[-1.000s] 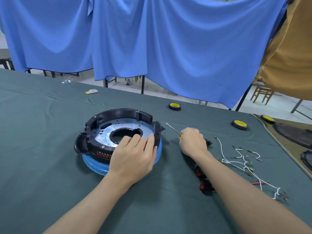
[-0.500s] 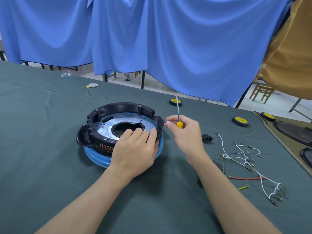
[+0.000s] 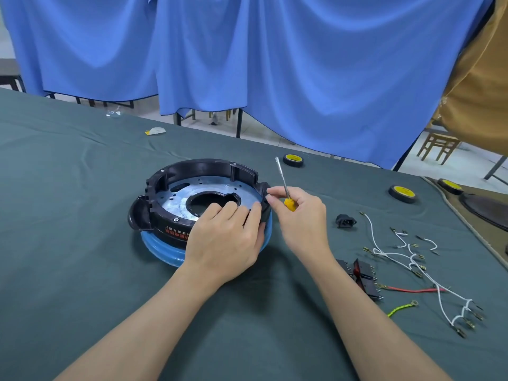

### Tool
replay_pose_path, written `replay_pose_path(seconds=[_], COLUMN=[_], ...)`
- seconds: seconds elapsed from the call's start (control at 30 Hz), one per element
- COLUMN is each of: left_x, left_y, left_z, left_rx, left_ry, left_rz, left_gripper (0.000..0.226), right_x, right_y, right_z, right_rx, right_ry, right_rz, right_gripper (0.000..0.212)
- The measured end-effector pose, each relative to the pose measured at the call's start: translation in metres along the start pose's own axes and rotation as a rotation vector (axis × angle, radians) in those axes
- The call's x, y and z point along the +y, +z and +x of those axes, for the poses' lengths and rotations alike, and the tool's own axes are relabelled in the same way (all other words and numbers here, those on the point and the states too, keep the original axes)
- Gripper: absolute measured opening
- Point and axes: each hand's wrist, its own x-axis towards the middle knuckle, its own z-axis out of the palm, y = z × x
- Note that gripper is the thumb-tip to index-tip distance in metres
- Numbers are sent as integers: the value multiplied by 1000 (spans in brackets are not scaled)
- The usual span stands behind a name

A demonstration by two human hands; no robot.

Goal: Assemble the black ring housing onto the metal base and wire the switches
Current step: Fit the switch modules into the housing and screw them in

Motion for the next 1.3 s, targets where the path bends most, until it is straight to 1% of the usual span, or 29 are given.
replay_pose_path(seconds=[0.03,0.1,0.27,0.53,0.63,0.73,0.9,0.97,1.03,1.1,1.17,1.23,1.3], left_x=[0,0,0,0,0,0,0,0,0,1,3,6,12], left_y=[0,0,0,-2,-3,-3,-3,-3,-4,-6,-9,-12,-14], left_z=[0,0,-1,0,0,0,0,0,1,2,4,7,13], left_rx=[1,-2,-22,-31,-41,-42,-46,-51,-68,-91,-128,-172,-226], left_ry=[-1,-3,-12,-13,-14,-14,-17,-16,-18,-24,-35,-56,-89], left_rz=[-5,-11,-20,-25,-26,-32,-34,-29,-31,-37,-40,-39,-29], left_gripper=[26,26,26,26,25,26,26,26,26,26,30,38,41], right_x=[0,-1,-1,-4,-5,-6,-1,1,0,-2,-1,1,1], right_y=[-1,-2,-6,-16,-20,-20,-15,-13,-12,-13,-15,-15,-14], right_z=[0,1,6,12,13,13,8,8,9,10,9,7,4], right_rx=[-7,-20,-62,-214,-142,-81,-168,-162,-114,-44,32,88,86], right_ry=[-52,-129,-221,-180,-193,-200,-193,-166,-125,-18,183,407,578], right_rz=[-52,-131,-210,-237,-220,-199,-249,-248,-208,-151,-41,109,238], right_gripper=[9,9,10,13,17,25,34,35,35,38,37,32,25])
